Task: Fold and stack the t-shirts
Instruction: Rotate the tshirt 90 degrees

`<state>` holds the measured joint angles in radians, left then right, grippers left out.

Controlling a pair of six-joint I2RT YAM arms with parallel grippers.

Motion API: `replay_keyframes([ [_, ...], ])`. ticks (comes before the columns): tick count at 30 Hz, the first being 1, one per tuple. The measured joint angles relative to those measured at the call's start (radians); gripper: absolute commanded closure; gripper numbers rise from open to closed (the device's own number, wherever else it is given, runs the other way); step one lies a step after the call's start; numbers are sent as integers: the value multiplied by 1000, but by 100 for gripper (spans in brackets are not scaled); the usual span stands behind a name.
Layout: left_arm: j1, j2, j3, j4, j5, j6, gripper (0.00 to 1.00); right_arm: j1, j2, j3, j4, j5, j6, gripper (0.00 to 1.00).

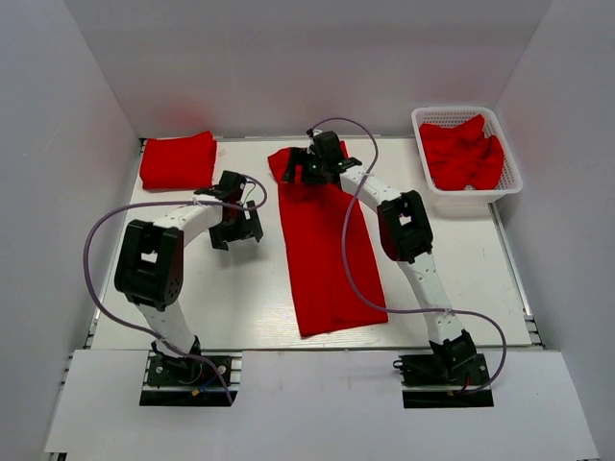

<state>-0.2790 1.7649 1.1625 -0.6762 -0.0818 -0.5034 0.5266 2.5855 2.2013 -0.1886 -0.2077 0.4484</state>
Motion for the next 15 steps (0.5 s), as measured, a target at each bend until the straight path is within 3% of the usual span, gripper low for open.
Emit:
replay_keyframes([
  [6, 18, 53, 49, 10, 24, 29, 0, -10, 7, 2, 48, 31, 78, 10],
  [12, 20, 15, 51, 2, 43, 42, 0, -17, -20, -11, 30, 56, 42, 10],
  [15, 15, -81, -21, 12, 77, 35, 0, -16, -168, -178, 22, 77, -10, 10],
])
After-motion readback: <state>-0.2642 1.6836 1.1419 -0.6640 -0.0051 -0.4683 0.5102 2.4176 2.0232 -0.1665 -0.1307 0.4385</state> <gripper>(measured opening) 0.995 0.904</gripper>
